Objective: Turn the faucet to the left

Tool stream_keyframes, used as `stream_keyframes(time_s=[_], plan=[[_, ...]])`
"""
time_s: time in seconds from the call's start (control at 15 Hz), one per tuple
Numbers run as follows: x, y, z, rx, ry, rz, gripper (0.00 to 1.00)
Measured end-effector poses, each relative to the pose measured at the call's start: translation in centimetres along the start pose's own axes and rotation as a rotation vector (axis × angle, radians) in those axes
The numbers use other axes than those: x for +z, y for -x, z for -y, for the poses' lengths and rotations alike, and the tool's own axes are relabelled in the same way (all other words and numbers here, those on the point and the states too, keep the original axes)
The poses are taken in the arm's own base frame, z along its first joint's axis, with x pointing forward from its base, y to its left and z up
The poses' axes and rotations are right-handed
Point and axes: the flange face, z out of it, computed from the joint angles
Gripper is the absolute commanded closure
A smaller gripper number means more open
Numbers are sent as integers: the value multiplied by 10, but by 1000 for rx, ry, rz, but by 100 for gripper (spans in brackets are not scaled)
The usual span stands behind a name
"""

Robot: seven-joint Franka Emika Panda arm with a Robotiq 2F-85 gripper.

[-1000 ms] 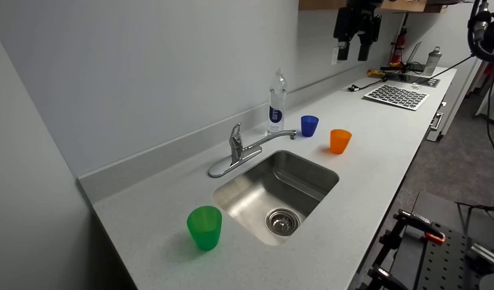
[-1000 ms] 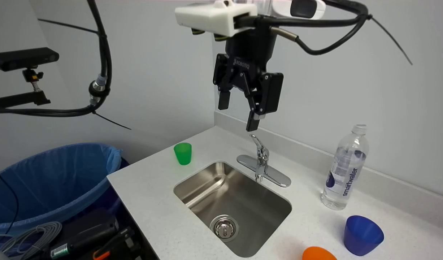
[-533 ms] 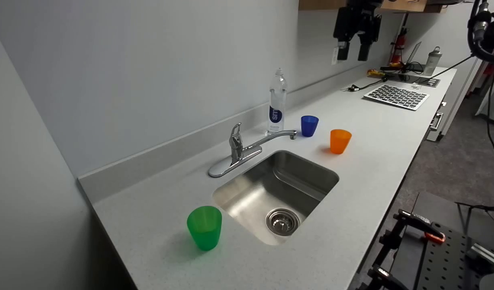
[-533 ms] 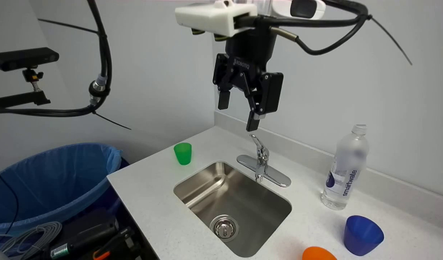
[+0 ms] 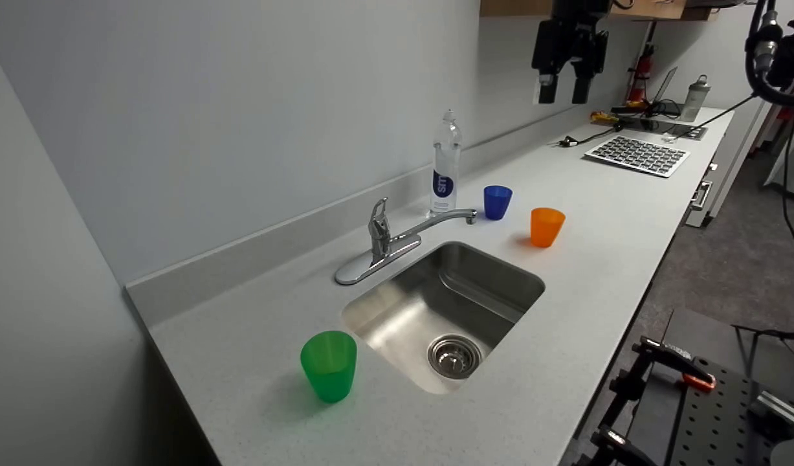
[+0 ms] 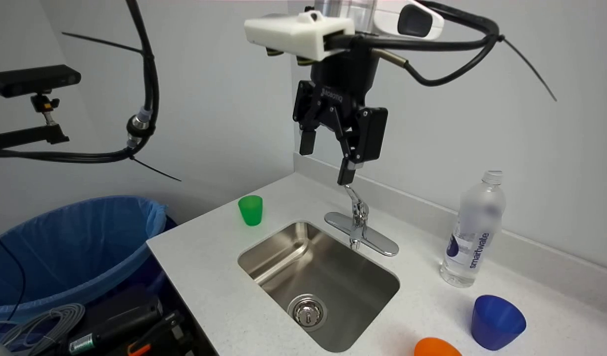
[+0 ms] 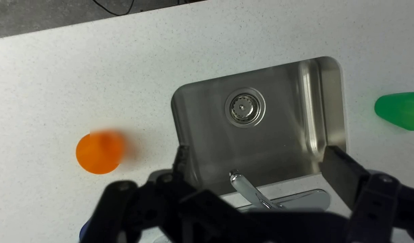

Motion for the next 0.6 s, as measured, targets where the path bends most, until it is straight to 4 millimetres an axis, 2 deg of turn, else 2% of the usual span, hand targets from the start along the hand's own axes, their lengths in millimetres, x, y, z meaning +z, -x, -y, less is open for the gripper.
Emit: stream_keyframes(time_s=[0.27,0.6], plan=[[14,-12,3,1,9,19,0],[36,-38,9,-5,31,-3,0]])
